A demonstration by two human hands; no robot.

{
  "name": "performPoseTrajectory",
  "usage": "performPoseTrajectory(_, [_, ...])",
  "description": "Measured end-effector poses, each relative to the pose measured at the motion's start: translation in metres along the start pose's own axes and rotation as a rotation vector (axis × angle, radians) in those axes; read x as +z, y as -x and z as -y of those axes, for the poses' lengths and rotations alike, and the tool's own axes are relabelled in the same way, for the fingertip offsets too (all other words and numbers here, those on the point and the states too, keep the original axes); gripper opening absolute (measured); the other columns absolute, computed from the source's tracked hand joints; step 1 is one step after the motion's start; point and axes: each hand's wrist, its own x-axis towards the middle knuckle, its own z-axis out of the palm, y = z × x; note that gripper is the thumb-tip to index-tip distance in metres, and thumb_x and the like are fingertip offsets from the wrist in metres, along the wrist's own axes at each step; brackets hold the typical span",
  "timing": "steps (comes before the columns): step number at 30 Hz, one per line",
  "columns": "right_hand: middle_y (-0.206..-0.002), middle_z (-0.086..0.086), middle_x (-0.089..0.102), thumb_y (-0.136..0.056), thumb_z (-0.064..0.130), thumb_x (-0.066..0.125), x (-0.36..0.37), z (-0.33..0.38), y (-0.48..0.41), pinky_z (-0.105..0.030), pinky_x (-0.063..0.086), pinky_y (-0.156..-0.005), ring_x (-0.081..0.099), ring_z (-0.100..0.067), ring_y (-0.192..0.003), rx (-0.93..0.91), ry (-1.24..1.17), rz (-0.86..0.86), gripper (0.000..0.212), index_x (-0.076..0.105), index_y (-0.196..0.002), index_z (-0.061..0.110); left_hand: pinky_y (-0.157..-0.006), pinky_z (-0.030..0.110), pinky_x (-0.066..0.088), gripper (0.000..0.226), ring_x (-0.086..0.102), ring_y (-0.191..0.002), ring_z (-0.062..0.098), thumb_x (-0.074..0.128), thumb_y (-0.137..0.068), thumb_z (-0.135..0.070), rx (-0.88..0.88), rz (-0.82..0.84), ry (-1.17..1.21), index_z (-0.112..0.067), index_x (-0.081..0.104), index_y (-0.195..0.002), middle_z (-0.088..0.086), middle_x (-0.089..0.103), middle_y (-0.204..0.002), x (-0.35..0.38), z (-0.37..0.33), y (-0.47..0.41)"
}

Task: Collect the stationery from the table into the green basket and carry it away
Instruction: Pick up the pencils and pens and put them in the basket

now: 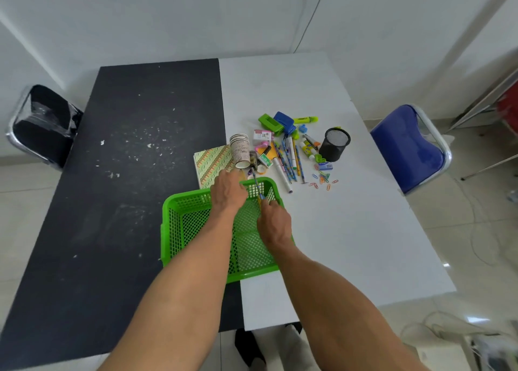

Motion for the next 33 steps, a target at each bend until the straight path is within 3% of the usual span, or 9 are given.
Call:
performPoseTrajectory(6, [-0.117, -0.014, 0.056, -0.093, -0.003, 0.046, 0.027, 0.007, 0.021, -0.036, 0.049, -0.079, 0.061, -0.029, -0.098, -0.021, 0.112, 0.074, 0.031, 0.05, -0.122, 0.004, -0.093, 0.037, 0.048, 0.039, 0.054, -0.112, 0.026, 0.059, -0.093, -0.016, -0.005, 0.023, 0.006, -0.008, 0.052, -0.13, 0.011, 0.053, -0.123, 0.01, 0.021, 0.013])
performPoseTrajectory(16, [-0.1, -0.01, 0.067, -0.093, 0.0, 0.054, 0.042, 0.006, 0.021, -0.03, 0.056, -0.078, 0.067, -0.02, -0.089, 0.125, 0.12, 0.136, 0.021, 0.06, -0.113, 0.004, -0.095, 0.037, 0.048, 0.036, 0.054, -0.11, 0.025, 0.059, -0.093, -0.014, 0.001, 0.042, 0.008, -0.008, 0.053, -0.128, 0.01, 0.052, -0.122, 0.022, 0.035, 0.014])
performPoseTrajectory(33, [-0.102, -0.009, 0.067, -0.095, 0.0, 0.051, 0.039, -0.001, 0.016, -0.03, 0.054, -0.077, 0.067, -0.021, -0.09, 0.135, 0.101, 0.17, 0.02, 0.06, -0.112, 0.004, -0.096, 0.037, 0.048, 0.035, 0.054, -0.11, 0.025, 0.059, -0.092, -0.013, -0.001, 0.056, 0.016, -0.007, 0.054, -0.126, 0.011, 0.052, -0.122, 0.028, 0.036, 0.005])
